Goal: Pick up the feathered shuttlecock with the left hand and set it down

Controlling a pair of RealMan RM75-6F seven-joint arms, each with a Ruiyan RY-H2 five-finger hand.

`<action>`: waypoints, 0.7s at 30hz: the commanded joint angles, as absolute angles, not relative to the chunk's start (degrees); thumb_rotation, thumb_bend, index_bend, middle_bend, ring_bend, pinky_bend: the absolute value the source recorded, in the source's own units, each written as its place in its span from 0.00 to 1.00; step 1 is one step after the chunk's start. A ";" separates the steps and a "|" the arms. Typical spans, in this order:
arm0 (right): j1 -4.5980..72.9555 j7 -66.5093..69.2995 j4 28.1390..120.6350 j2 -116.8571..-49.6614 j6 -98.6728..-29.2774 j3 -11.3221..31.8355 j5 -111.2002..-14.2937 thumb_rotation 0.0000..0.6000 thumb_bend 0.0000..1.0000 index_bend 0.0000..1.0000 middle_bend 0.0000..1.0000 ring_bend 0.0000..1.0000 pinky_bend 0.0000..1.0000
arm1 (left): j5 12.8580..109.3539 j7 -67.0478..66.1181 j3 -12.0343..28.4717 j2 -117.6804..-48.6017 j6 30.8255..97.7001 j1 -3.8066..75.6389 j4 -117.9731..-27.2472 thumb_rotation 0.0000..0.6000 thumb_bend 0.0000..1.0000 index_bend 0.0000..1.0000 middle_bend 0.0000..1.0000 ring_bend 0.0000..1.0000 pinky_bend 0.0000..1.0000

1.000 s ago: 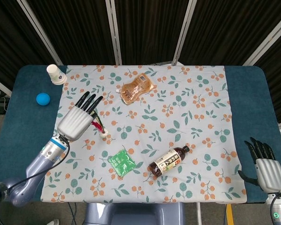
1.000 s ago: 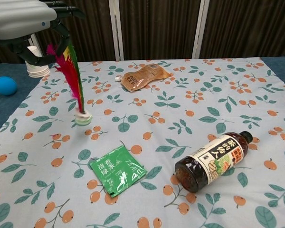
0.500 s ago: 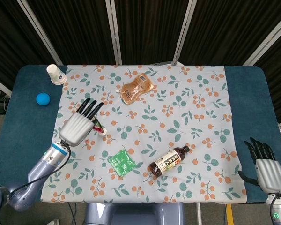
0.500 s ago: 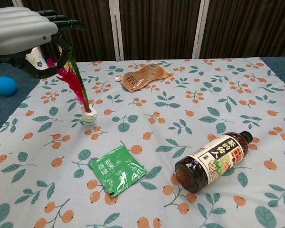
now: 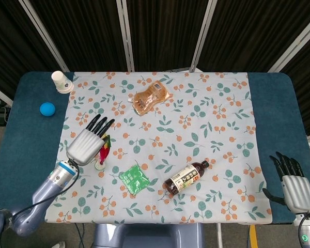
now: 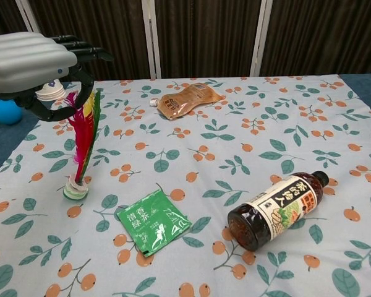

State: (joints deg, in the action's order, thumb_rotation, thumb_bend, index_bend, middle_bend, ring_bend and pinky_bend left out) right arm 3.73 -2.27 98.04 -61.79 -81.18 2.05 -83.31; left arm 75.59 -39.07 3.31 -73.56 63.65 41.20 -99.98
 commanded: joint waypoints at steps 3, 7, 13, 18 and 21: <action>3.69 -2.24 98.04 -61.71 -81.28 1.99 -83.51 1.00 0.14 0.10 0.00 0.00 0.00 | 75.96 -39.00 3.37 -73.46 63.84 41.01 -100.25 1.00 0.54 0.58 0.03 0.00 0.01; 3.71 -2.18 98.02 -61.70 -81.18 2.00 -83.45 1.00 0.13 0.10 0.00 0.00 0.00 | 76.34 -38.74 3.56 -72.58 64.20 40.73 -101.17 1.00 0.54 0.58 0.03 0.00 0.01; 3.68 -2.30 98.05 -61.76 -81.30 2.03 -83.49 1.00 0.13 0.10 0.00 0.00 0.00 | 77.49 -38.17 3.72 -71.17 64.72 40.30 -102.91 1.00 0.54 0.58 0.03 0.00 0.01; 3.62 -2.38 98.07 -61.79 -81.42 2.04 -83.54 1.00 0.13 0.10 0.00 0.00 0.00 | 77.33 -38.43 3.66 -70.90 64.07 40.22 -103.44 1.00 0.54 0.57 0.03 0.00 0.01; 3.61 -2.33 98.13 -61.78 -81.40 2.09 -83.41 1.00 0.13 0.10 0.00 0.00 0.00 | 77.02 -38.59 3.47 -71.01 63.56 40.16 -103.34 1.00 0.53 0.57 0.03 0.00 0.01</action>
State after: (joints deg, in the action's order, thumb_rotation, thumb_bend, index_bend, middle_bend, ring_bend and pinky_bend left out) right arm 3.61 -2.34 98.12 -61.78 -81.40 2.09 -83.41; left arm 77.14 -38.57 3.53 -70.97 63.69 40.19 -103.37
